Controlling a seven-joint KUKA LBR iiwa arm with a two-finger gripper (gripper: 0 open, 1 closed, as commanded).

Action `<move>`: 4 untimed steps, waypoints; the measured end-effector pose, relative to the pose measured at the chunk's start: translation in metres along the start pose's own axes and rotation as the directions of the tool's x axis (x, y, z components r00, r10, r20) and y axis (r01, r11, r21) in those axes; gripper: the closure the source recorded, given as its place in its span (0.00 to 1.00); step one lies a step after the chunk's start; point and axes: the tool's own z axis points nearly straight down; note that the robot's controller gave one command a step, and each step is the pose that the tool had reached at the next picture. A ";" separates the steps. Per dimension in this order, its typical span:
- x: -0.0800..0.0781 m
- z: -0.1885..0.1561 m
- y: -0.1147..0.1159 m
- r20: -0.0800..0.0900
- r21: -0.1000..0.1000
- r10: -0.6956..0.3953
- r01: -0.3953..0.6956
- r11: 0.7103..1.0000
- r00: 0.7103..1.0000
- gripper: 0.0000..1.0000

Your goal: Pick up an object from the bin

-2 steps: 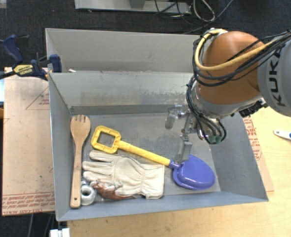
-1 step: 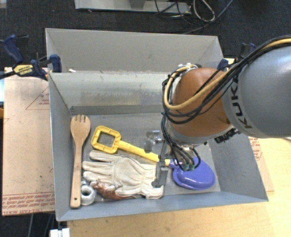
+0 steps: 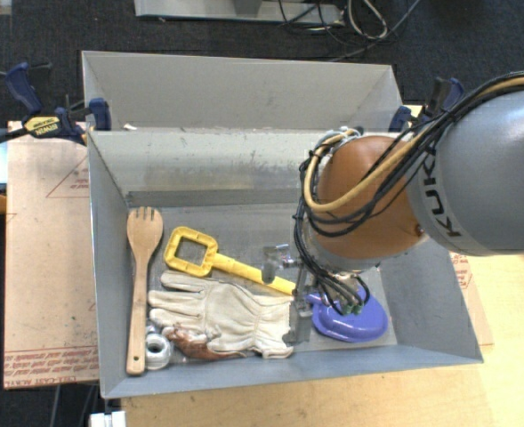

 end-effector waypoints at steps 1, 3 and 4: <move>0.002 0.040 0.015 -0.017 -0.003 0.130 -0.131 0.991 0.991 0.00; -0.005 0.076 -0.021 -0.016 -0.004 0.117 -0.117 0.993 0.993 0.00; 0.001 0.071 -0.051 -0.001 -0.002 0.079 -0.079 0.997 0.997 0.00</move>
Offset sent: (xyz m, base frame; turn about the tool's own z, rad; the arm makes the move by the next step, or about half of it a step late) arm 0.0147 -0.0199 -0.0399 0.0413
